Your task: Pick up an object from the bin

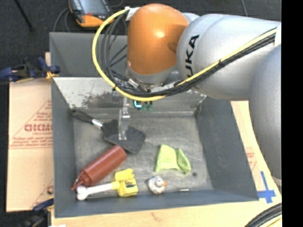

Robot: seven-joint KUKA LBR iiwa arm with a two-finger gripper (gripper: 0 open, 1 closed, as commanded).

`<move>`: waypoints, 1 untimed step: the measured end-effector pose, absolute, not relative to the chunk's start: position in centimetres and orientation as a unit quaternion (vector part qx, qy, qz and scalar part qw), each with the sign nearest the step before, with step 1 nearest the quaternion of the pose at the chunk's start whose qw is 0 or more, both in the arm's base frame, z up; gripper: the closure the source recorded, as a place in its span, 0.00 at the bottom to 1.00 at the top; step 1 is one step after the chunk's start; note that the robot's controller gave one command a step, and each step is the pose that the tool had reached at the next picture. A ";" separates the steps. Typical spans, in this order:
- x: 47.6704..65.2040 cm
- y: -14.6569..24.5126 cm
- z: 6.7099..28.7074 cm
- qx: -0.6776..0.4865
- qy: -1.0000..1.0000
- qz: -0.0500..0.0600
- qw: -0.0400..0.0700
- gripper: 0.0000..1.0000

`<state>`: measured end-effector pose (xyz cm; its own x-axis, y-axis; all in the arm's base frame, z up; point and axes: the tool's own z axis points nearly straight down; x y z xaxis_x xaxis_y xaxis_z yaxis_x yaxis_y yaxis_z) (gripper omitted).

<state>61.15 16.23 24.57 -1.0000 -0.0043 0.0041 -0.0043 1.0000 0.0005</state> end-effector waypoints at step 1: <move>61.3 16.2 25.1 0.001 -1.000 -0.001 -0.002 0.00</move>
Offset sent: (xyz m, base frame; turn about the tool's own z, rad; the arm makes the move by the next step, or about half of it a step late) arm -0.0189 -0.0523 -0.1757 0.2624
